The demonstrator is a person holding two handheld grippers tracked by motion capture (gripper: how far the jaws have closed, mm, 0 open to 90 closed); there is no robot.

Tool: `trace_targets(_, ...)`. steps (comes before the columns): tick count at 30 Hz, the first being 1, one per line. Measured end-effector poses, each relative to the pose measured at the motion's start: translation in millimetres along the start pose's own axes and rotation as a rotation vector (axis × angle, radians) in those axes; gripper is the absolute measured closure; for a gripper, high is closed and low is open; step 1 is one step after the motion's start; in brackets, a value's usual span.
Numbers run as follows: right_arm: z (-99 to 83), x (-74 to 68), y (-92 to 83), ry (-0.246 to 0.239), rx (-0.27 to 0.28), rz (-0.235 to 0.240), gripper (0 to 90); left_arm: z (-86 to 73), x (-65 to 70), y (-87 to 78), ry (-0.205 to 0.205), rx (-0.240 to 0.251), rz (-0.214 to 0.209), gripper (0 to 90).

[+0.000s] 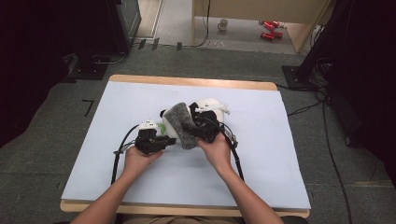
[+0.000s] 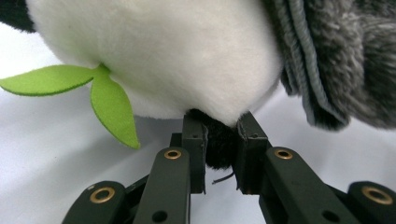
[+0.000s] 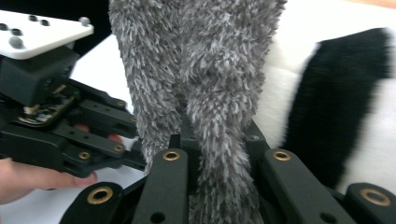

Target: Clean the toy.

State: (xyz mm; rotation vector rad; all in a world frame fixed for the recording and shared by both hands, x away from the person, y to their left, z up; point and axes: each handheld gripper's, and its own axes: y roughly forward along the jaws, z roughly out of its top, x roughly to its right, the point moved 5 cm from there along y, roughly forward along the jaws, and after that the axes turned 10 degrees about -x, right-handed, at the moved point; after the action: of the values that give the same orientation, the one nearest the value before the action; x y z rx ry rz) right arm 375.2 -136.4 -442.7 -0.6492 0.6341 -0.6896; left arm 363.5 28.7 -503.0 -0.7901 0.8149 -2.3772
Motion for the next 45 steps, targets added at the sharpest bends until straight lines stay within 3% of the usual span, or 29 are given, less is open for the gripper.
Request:
trace_targets(5, -1.7, 18.1, -8.0, 0.017, -0.001, -0.075, 77.8, 0.0, -5.2, -1.6, -0.016, -0.003, -0.006, 77.9)
trace_targets(9, -2.8, 30.7, -15.0, 0.055, 0.004, -0.058, 78.0, 3.1, -6.4, -2.3, 0.004, -0.007, -0.006, 77.8)
trace_targets(14, -2.2, 36.9, -21.8, 0.055, 0.015, -0.083, 78.2, 4.9, -11.8, -4.0, -0.012, -0.011, -0.014, 77.8)
trace_targets(22, -4.9, 60.5, -47.2, 0.111, 0.064, -0.115, 78.1, 8.0, -16.6, -4.4, -0.014, -0.016, -0.012, 77.7)
trace_targets(31, -21.2, 94.8, -63.3, 0.193, 0.096, -0.174, 78.1, 12.7, -22.9, -2.5, -0.013, -0.027, 0.0, 77.6)
trace_targets(33, -28.3, 105.6, -64.7, 0.221, 0.091, -0.196, 78.2, 13.1, -24.3, -1.9, -0.012, -0.031, 0.001, 77.6)
trace_targets(35, -37.0, 116.0, -62.0, 0.252, 0.049, -0.219, 78.0, 13.2, -25.9, -1.6, -0.019, -0.028, -0.01, 77.4)
trace_targets(38, -44.6, 127.1, -63.4, 0.32, 0.046, -0.173, 78.2, 13.8, -26.6, -1.4, -0.01, -0.019, -0.005, 77.0)
trace_targets(41, -41.3, 127.4, -75.2, 0.327, 0.091, -0.159, 78.3, 13.9, -27.1, -0.6, -0.008, -0.015, -0.008, 77.1)
trace_targets(45, -27.4, 111.8, -94.5, 0.283, 0.151, -0.141, 78.3, 14.0, -26.6, -0.5, -0.011, -0.014, -0.007, 77.0)
